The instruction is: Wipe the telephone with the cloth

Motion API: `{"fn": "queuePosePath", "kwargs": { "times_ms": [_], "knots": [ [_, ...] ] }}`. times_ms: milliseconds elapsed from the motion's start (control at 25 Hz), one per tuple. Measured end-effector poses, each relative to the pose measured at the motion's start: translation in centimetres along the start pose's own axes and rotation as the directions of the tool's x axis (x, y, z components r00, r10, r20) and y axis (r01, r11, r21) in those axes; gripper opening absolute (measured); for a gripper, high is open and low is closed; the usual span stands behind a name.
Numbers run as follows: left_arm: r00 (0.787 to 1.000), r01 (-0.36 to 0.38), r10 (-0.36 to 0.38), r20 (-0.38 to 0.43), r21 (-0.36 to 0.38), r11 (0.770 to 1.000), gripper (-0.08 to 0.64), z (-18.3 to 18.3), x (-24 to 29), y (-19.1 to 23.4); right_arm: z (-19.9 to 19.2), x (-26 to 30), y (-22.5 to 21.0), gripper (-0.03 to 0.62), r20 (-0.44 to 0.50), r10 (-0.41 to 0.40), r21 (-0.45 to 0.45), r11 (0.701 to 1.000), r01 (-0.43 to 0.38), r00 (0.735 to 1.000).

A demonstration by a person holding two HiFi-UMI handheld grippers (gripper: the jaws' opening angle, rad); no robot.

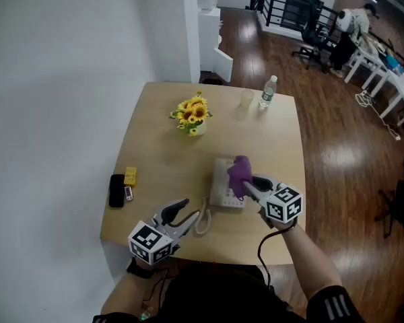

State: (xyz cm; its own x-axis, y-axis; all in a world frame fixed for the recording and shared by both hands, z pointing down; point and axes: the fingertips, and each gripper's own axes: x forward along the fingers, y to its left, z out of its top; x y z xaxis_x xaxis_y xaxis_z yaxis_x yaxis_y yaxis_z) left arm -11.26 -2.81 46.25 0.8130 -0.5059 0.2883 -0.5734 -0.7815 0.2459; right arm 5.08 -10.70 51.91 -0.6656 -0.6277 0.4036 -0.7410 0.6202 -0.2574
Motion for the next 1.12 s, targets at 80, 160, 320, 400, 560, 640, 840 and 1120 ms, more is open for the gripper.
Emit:
{"fn": "queuePosePath", "kwargs": {
  "times_ms": [80, 160, 320, 400, 560, 640, 840, 1120],
  "knots": [
    [1.0, -0.019, 0.019, -0.005, -0.017, 1.0, 0.167, 0.1, 0.8, 1.0, 0.1, 3.0, -1.5, 0.077, -0.057, -0.001, -0.04, 0.999, -0.002, 0.998],
    [1.0, -0.029, 0.028, -0.009, -0.026, 0.999, 0.167, -0.1, 1.6, 1.8, -0.1, 5.9, -2.9, 0.077, -0.122, -0.011, -0.088, 0.996, 0.0, 0.992],
    [0.999, -0.041, 0.04, -0.028, -0.034, 0.999, 0.174, -0.9, 2.4, 2.7, -1.7, 10.8, -5.7, 0.077, -0.261, -0.055, -0.192, 0.981, 0.004, 0.964],
    [0.998, -0.057, 0.056, -0.031, -0.038, 0.998, 0.175, -1.1, 2.6, 3.1, -2.6, 12.9, -6.7, 0.077, -0.319, -0.066, -0.223, 0.975, -0.007, 0.946],
    [0.996, -0.081, 0.078, -0.05, -0.062, 0.995, 0.175, -1.6, 2.7, 3.5, -4.8, 16.3, -8.1, 0.077, -0.429, -0.083, -0.28, 0.959, -0.046, 0.9],
    [0.994, -0.092, 0.088, -0.063, -0.071, 0.993, 0.175, -1.9, 2.7, 3.6, -6.2, 17.4, -8.3, 0.077, -0.482, -0.097, -0.315, 0.947, -0.069, 0.871],
    [0.988, -0.131, 0.124, -0.087, -0.087, 0.988, 0.175, -2.3, 2.2, 4.2, -7.6, 17.9, -6.5, 0.077, -0.506, -0.111, -0.428, 0.893, -0.138, 0.855],
    [0.988, -0.139, 0.131, -0.087, -0.093, 0.986, 0.183, -3.4, 2.4, 4.8, -11.5, 15.5, -1.5, 0.075, -0.495, -0.096, -0.535, 0.817, -0.216, 0.863]
  ]
}}
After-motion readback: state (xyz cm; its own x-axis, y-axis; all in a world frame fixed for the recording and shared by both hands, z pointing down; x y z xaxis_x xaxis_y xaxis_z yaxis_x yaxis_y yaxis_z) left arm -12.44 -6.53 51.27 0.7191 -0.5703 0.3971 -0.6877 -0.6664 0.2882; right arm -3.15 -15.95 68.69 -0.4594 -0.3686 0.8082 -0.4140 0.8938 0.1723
